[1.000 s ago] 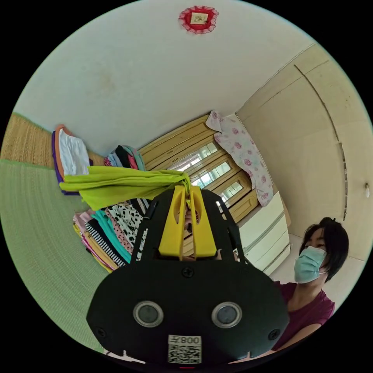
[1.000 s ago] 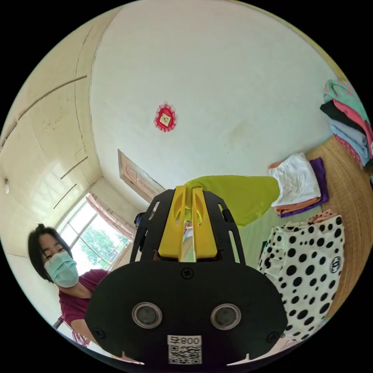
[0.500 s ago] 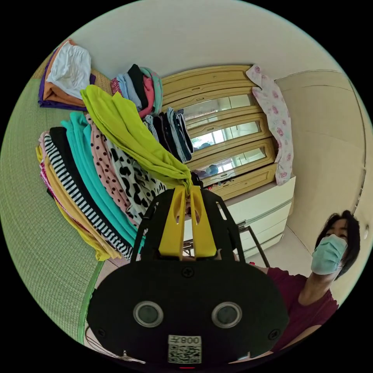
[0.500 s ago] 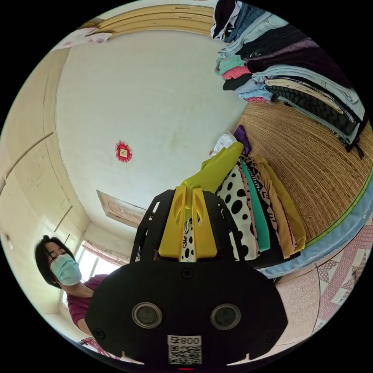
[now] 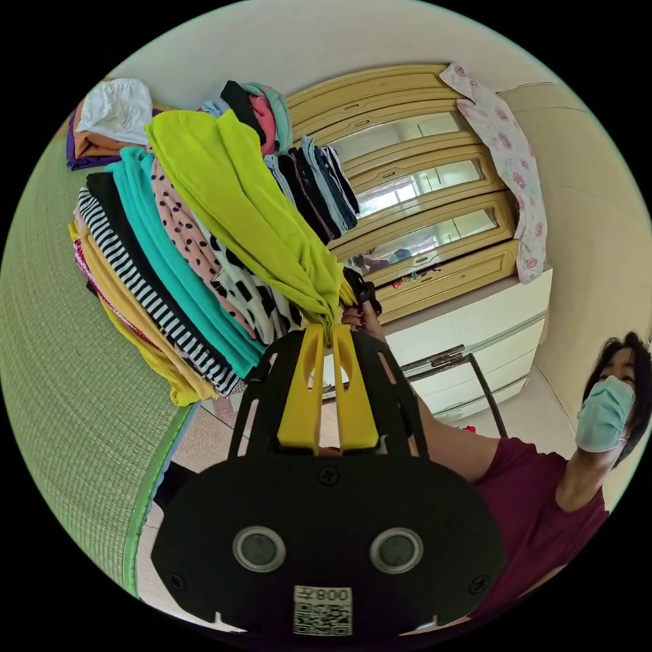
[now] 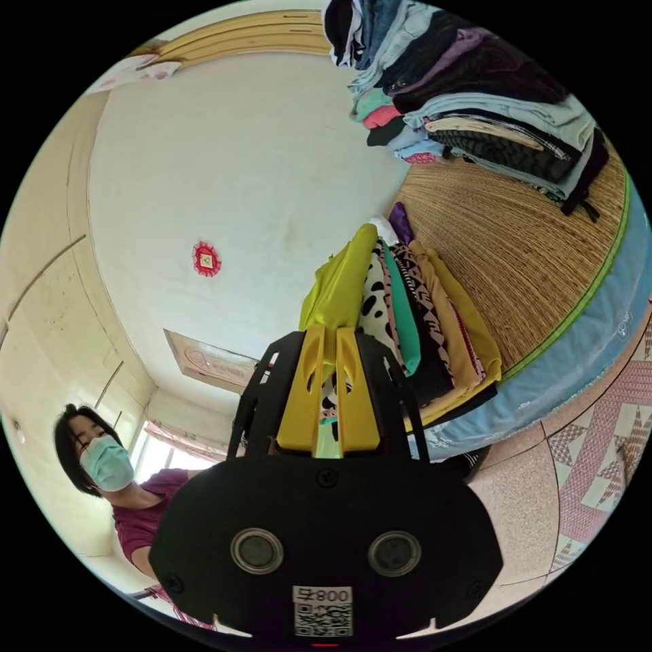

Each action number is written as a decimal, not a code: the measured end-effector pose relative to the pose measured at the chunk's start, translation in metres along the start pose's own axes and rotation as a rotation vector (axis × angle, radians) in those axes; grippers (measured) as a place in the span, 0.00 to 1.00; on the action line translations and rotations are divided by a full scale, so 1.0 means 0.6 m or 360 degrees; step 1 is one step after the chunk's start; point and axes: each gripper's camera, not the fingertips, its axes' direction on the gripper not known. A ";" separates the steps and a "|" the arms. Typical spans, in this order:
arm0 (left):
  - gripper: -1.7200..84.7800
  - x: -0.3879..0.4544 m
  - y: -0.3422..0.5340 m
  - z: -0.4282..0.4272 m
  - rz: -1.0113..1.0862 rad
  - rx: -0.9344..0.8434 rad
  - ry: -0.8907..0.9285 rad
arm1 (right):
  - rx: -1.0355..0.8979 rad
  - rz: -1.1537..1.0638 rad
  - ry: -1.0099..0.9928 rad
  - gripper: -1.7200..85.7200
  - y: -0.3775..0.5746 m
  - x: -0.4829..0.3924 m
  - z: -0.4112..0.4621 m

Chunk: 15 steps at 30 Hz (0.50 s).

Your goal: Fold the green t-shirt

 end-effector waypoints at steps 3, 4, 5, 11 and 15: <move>0.04 -0.025 -0.001 0.021 -0.0055 -0.0004 0.0006 | -0.0007 0.0026 0.0002 0.04 0.001 0.010 -0.004; 0.04 -0.035 -0.001 0.028 -0.0073 -0.0004 -0.0006 | 0.0000 0.0037 -0.0006 0.04 0.001 0.013 -0.006; 0.04 -0.040 -0.001 0.031 -0.0084 -0.0004 -0.0012 | 0.0012 0.0052 -0.0004 0.04 0.003 0.017 -0.010; 0.04 -0.085 0.006 0.062 -0.0169 -0.0003 -0.0007 | 0.0143 0.0097 0.0052 0.03 0.027 0.018 -0.046; 0.04 -0.109 0.013 0.075 -0.0201 -0.0005 -0.0005 | 0.0311 0.0049 0.0146 0.02 0.044 -0.015 -0.075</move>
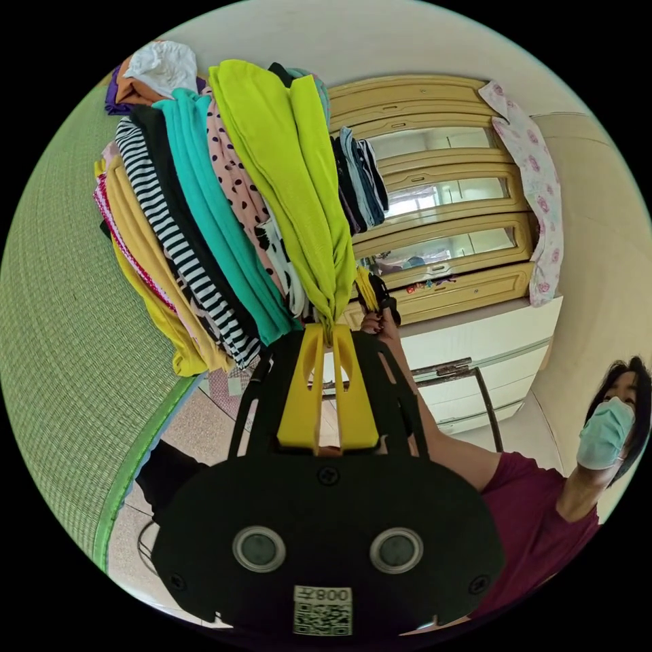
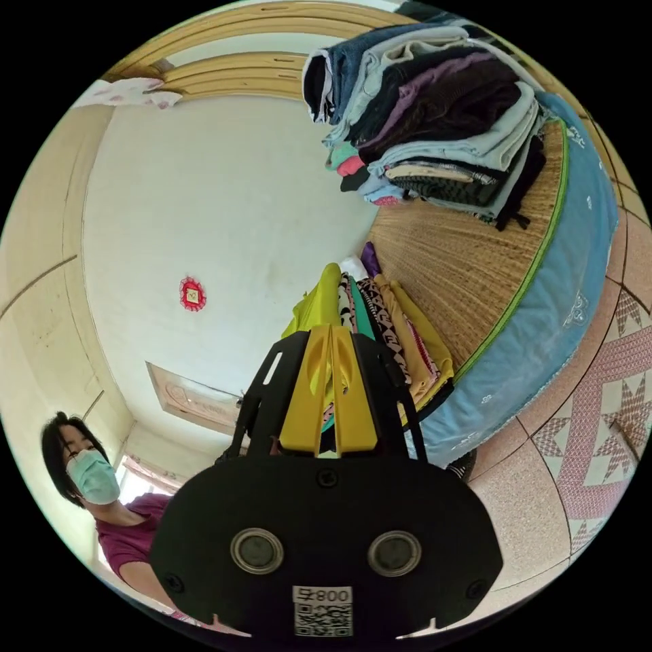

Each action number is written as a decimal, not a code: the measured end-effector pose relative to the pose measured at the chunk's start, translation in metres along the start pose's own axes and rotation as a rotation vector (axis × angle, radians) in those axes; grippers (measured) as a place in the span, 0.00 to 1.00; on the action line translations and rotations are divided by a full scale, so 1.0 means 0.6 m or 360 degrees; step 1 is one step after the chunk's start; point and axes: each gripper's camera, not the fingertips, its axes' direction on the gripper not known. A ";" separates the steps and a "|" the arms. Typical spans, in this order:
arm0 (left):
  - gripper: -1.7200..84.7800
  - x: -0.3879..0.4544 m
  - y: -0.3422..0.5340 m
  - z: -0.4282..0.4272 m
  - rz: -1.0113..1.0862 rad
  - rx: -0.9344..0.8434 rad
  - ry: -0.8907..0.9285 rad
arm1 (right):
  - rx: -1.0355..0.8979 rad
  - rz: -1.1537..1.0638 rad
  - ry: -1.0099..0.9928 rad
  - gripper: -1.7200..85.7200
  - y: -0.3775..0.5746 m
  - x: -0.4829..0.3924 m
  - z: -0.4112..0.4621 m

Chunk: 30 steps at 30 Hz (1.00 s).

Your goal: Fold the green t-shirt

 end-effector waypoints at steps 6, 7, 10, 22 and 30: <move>0.04 -0.029 0.011 0.008 -0.0043 0.0017 0.0021 | -0.0006 -0.0321 0.0101 0.02 0.006 -0.152 0.064; 0.04 -0.034 0.015 0.009 -0.0061 0.0026 0.0030 | -0.0054 -0.0412 0.0117 0.02 0.007 -0.194 0.103; 0.04 -0.046 0.028 0.011 -0.0098 0.0047 0.0051 | -0.0184 -0.0592 0.0182 0.02 0.013 -0.282 0.218; 0.04 -0.085 0.089 0.006 -0.0193 0.0049 0.0080 | -0.0699 -0.0691 0.0714 0.02 0.096 -0.315 0.615; 0.04 -0.096 0.148 -0.022 -0.0170 0.0042 0.0127 | -0.0673 -0.0739 0.0716 0.02 0.138 -0.332 0.629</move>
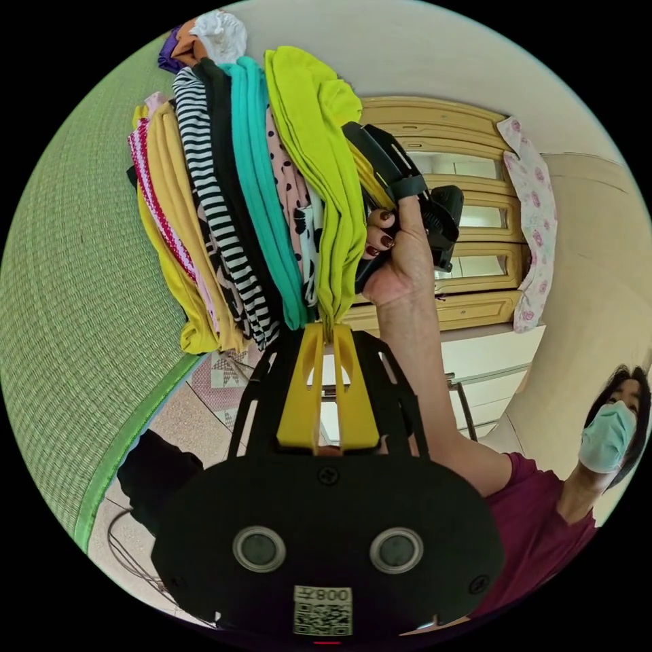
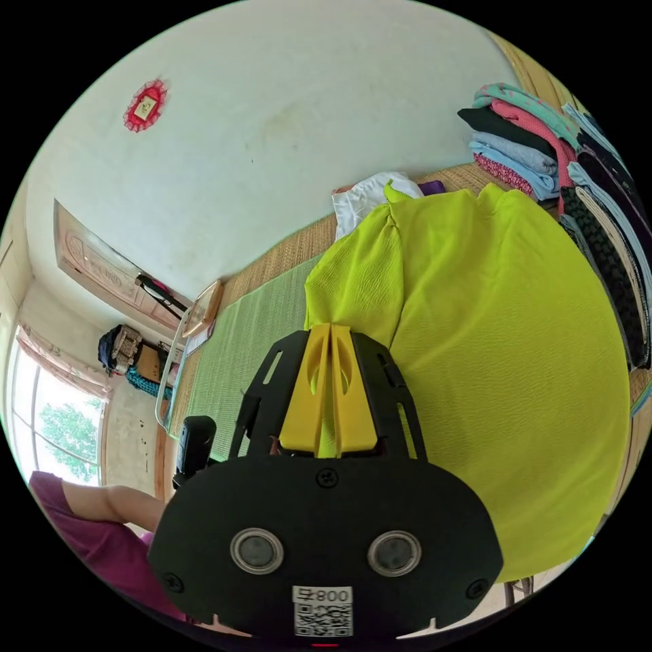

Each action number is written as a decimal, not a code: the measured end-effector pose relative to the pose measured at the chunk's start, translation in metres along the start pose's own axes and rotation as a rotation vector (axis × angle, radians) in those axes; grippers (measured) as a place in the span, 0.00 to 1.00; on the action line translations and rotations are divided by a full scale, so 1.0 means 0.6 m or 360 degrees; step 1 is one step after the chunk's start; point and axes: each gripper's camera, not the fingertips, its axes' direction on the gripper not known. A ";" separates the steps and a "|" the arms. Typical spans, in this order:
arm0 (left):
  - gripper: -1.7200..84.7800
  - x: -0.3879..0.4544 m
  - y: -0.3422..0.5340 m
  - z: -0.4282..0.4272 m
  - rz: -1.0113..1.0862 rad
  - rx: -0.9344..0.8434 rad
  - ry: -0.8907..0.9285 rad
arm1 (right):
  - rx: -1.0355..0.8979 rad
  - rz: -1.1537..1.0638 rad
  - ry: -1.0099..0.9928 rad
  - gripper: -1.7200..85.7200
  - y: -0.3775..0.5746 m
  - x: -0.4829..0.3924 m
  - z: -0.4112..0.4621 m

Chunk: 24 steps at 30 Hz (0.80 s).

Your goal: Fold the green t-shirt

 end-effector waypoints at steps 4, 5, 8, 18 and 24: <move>0.03 0.013 0.042 -0.033 0.0080 -0.0012 -0.0048 | 0.0090 -0.0019 0.0024 0.02 0.024 -0.024 -0.013; 0.03 0.013 0.050 -0.040 0.0085 -0.0008 -0.0055 | 0.0113 -0.0030 0.0045 0.02 0.032 -0.033 -0.018; 0.02 0.008 0.092 -0.081 0.0097 0.0025 -0.0125 | 0.0175 -0.0057 0.0078 0.02 0.060 -0.055 -0.033; 0.02 -0.022 0.277 -0.228 0.0084 -0.0026 -0.1093 | 0.0542 -0.0365 0.0124 0.02 0.153 -0.208 -0.087; 0.02 -0.018 0.380 -0.207 0.0329 -0.0243 -0.1775 | 0.0581 -0.0621 0.0268 0.02 0.128 -0.328 -0.012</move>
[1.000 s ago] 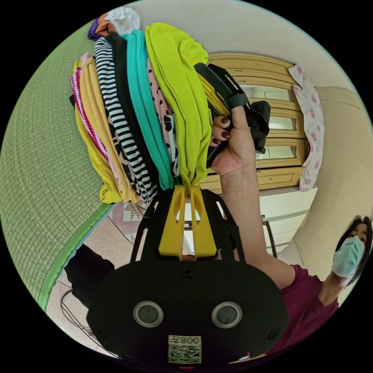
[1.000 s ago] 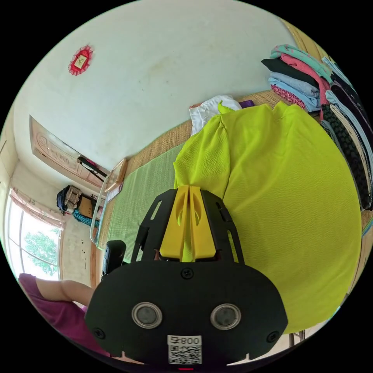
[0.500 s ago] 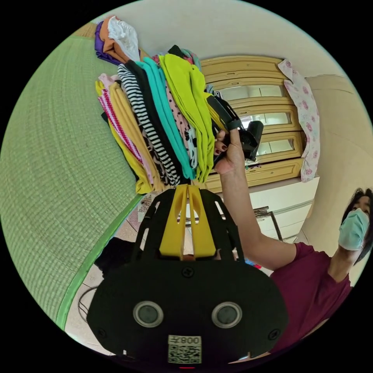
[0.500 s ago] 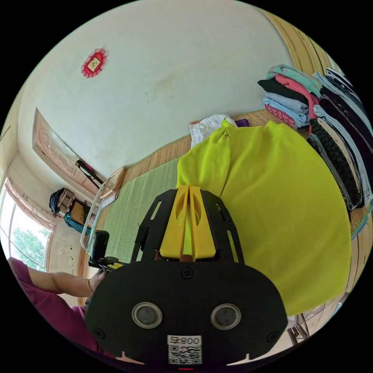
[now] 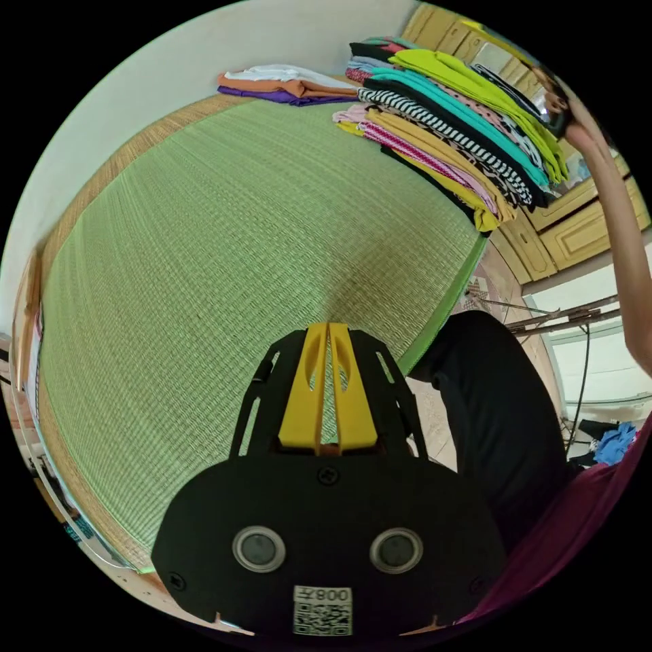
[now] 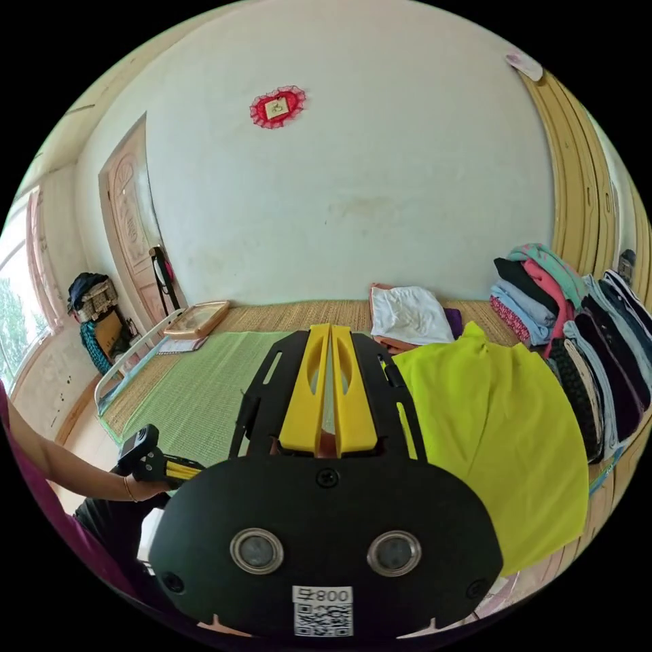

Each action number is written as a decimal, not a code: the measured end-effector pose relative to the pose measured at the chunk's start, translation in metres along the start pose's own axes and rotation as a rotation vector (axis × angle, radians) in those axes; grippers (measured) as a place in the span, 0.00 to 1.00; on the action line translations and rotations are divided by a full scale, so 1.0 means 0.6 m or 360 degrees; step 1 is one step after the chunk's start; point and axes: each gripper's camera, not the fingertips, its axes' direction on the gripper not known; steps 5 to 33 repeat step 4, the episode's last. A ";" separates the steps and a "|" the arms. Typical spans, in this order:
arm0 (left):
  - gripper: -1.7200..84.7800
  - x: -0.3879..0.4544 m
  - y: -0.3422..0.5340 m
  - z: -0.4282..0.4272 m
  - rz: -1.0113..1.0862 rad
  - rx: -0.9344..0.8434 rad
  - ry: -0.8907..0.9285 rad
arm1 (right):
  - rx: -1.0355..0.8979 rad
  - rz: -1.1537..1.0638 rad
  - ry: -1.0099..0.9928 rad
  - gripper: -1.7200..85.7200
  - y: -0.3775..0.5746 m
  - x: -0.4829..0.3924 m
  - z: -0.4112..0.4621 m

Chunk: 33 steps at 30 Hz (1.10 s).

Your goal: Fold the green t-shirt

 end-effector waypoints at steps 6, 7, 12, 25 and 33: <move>0.02 0.016 0.049 -0.011 -0.0015 0.0047 -0.0004 | -0.0125 0.0012 -0.0056 0.03 -0.012 -0.025 0.107; 0.02 0.016 0.049 -0.011 -0.0015 0.0047 -0.0004 | -0.0125 0.0012 -0.0056 0.03 -0.012 -0.025 0.107; 0.02 0.016 0.049 -0.011 -0.0015 0.0047 -0.0004 | -0.0125 0.0012 -0.0056 0.03 -0.012 -0.025 0.107; 0.02 0.016 0.049 -0.011 -0.0015 0.0047 -0.0004 | -0.0125 0.0012 -0.0056 0.03 -0.012 -0.025 0.107; 0.02 0.016 0.049 -0.011 -0.0015 0.0047 -0.0004 | -0.0125 0.0012 -0.0056 0.03 -0.012 -0.025 0.107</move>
